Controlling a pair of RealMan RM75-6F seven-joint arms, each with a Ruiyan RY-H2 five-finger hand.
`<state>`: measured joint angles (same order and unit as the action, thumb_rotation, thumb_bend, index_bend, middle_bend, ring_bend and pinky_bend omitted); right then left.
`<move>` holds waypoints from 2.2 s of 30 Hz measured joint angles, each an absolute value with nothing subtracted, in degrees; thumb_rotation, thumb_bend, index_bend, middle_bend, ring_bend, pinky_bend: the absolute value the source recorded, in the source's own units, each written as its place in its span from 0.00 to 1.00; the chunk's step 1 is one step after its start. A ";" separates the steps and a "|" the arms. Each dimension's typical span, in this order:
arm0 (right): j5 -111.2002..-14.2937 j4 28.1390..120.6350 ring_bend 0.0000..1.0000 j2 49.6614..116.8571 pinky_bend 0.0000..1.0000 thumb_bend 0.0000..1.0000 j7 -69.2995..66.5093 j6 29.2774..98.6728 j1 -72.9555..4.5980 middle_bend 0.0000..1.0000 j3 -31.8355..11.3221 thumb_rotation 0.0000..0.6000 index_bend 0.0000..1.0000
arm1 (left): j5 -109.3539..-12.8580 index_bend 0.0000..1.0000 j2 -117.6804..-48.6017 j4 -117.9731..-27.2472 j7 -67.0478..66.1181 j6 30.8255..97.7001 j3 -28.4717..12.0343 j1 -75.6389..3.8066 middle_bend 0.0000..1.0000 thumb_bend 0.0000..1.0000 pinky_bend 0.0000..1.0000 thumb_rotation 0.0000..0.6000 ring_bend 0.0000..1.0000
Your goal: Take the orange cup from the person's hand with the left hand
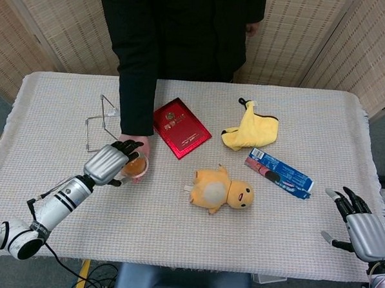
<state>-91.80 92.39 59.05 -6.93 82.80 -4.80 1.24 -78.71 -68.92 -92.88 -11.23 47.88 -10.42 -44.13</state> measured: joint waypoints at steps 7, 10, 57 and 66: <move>-91.71 92.25 0.07 58.90 0.13 0.18 -7.33 83.41 -4.43 0.15 1.15 1.00 0.07 | -78.68 0.32 -70.63 -90.83 -9.91 47.99 -10.19 -45.18 0.26 0.31 0.31 1.00 0.24; -91.64 92.12 0.07 58.85 0.13 0.18 -7.55 83.57 -4.31 0.15 1.10 1.00 0.07 | -79.11 0.37 -71.59 -89.42 -9.31 48.50 -10.07 -45.50 0.30 0.31 0.39 1.00 0.28; -92.78 91.57 0.07 58.99 0.13 0.18 -8.18 83.76 -4.61 0.16 0.90 1.00 0.07 | -86.61 0.61 -67.16 -84.31 5.21 65.17 -1.37 -34.15 0.63 0.40 0.85 1.00 0.57; -93.22 91.57 0.07 58.90 0.13 0.18 -8.09 83.88 -4.87 0.16 0.86 1.00 0.07 | -84.49 0.60 -73.83 -77.02 4.02 61.22 0.93 -32.36 0.63 0.40 0.85 1.00 0.57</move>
